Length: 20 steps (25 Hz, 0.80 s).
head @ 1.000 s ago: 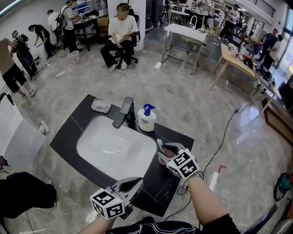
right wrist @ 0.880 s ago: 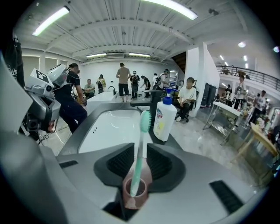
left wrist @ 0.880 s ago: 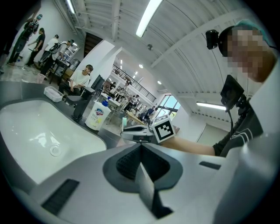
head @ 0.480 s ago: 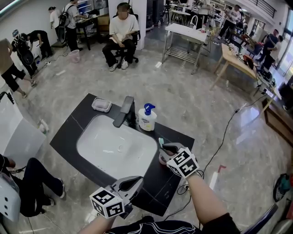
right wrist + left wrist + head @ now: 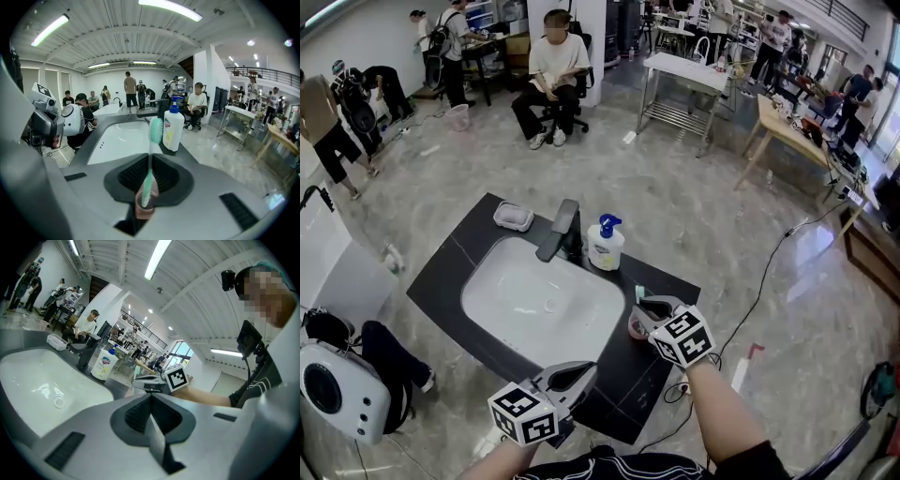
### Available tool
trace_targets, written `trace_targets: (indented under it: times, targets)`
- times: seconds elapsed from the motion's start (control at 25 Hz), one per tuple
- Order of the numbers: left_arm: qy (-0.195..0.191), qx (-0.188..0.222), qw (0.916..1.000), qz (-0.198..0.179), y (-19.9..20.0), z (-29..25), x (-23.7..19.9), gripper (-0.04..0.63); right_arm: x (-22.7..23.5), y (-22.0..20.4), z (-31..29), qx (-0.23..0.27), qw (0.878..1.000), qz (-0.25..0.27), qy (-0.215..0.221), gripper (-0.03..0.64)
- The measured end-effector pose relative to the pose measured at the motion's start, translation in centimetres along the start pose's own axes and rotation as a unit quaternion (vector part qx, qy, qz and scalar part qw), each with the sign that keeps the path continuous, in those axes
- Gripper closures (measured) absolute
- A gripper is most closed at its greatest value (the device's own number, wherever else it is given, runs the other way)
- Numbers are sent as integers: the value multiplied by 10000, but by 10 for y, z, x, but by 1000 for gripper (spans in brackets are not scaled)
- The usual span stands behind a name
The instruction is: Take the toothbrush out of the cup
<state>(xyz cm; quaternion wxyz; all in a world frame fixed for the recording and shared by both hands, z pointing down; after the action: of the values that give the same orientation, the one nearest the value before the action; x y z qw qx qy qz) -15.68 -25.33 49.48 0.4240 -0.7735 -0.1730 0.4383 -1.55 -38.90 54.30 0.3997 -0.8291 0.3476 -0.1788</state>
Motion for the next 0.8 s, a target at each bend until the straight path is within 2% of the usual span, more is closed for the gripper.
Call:
trace_targets:
  times: [0.28, 0.52, 0.8]
  targets:
    - [12, 26, 10000, -60, 0, 2, 9, 591, 1, 6, 13, 303, 9994, -29, -132, 584]
    - [60, 63, 9999, -105, -1, 9, 18, 591, 0, 25, 34, 832, 9962, -105, -242, 586]
    - [87, 145, 9996, -228, -4, 16, 39, 591, -16, 55, 81, 1544, 9847, 495, -633, 586]
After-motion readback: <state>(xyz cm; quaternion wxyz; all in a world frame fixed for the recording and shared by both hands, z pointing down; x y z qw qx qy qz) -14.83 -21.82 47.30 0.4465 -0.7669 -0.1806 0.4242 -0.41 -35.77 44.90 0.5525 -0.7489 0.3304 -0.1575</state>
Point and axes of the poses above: the fingertips, and each gripper's own axes: z backward along the fingers, x to its right, y out of its top, the point moved 4 cm from there along z, backward along the fingers, and after that the axes turned 2 degrees about -x, right-handed, at the moved point
